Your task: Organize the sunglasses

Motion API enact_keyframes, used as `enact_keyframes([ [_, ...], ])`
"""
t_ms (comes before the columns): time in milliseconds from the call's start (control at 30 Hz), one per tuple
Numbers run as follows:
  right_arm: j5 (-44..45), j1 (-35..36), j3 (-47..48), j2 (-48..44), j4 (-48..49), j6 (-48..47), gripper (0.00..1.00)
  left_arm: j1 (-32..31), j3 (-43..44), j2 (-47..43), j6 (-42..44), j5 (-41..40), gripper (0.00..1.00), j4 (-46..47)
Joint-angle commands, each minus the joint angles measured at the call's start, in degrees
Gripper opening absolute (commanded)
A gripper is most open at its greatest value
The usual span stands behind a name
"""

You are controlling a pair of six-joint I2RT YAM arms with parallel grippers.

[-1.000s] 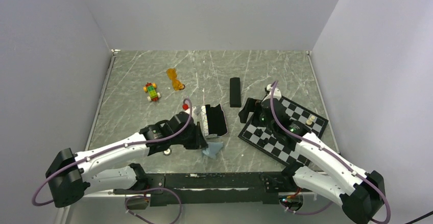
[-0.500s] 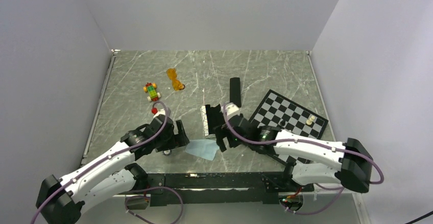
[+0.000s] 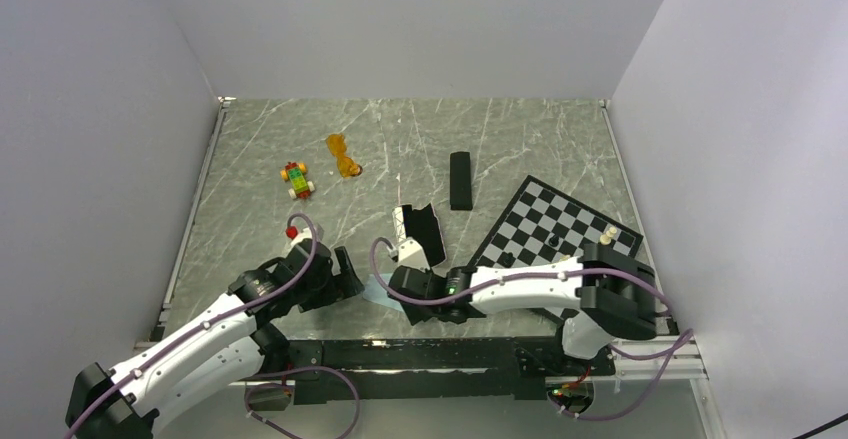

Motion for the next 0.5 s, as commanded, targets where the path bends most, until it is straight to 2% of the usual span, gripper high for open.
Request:
enact_keyframes([
  [0, 3.3, 0.5, 4.8, 4.1, -1.4, 3.0, 0.46, 0.4, -0.1, -0.6, -1.3, -0.6, 0.99, 0.2],
  [67, 2.7, 0.6, 5.4, 5.5, -1.5, 2.7, 0.42, 0.4, -0.1, -0.4, -1.2, -0.6, 0.99, 0.3],
  [367, 1.4, 1.6, 6.5, 8.2, -4.4, 2.8, 0.37, 0.5, -0.1, 0.9, -1.0, 1.0, 0.99, 2.2],
  [467, 1.6, 1.6, 7.2, 9.5, -4.9, 2.9, 0.34, 0.5, -0.2, 1.5, -1.1, 1.4, 0.97, 2.7],
])
